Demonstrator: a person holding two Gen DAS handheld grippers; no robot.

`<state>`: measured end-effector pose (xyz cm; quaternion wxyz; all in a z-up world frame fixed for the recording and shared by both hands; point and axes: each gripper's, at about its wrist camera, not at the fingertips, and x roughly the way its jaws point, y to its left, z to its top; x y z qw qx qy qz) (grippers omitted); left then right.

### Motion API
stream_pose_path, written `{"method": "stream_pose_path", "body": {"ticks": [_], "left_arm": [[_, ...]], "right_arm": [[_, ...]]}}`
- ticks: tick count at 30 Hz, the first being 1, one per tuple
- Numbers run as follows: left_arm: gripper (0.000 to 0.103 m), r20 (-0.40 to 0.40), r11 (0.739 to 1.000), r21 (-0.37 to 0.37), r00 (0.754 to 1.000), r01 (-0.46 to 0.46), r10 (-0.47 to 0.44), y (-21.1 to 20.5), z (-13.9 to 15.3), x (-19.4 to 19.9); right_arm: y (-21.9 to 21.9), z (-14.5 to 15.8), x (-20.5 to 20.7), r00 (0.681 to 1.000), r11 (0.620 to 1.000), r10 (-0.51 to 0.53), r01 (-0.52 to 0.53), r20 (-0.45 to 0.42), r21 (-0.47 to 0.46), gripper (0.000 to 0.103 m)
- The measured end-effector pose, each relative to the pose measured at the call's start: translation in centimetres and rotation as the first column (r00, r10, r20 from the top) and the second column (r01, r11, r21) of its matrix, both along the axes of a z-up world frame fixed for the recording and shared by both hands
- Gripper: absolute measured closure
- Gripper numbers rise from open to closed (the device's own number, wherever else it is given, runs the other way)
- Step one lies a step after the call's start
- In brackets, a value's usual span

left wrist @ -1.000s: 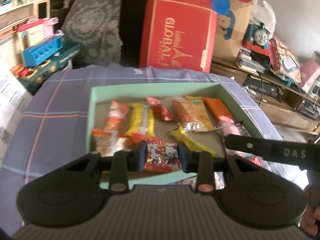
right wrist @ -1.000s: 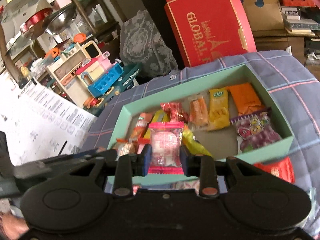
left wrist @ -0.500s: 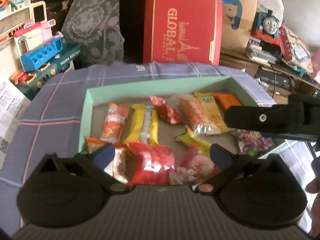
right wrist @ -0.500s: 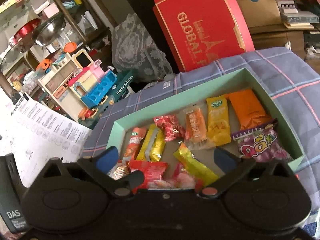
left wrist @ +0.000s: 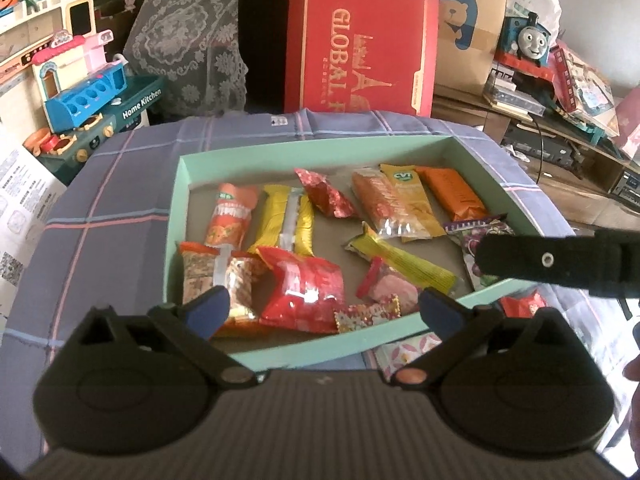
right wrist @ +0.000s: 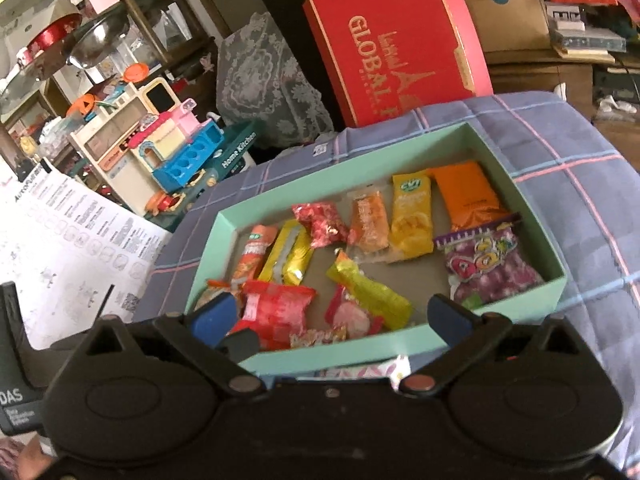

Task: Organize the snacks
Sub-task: 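Withdraw both open grippers from the teal box, then grasp the brown chocolate bar with left while right grasps the chocolate ball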

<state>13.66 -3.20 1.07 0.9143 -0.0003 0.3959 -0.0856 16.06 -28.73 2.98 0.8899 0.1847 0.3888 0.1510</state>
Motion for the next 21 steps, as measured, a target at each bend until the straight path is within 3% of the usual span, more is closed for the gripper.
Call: {"method": "stream_pose_path", "body": {"ticks": [10,21], "left_arm": [[0.000,0.014,1.000,0.003,1.000,0.012,-0.012,0.2,0.8,-3.9],[0.000,-0.042,0.996,0.046,0.996,0.079,-0.077,-1.5,-1.9,-8.2]], "right_arm": [[-1.3,0.5,-3.9,1.000,1.000,-0.009,0.009,0.013,-0.016,0.000],[-4.5,-2.0,-8.4,0.998,0.999,-0.052,0.053,-0.043,0.003,0.000]]}}
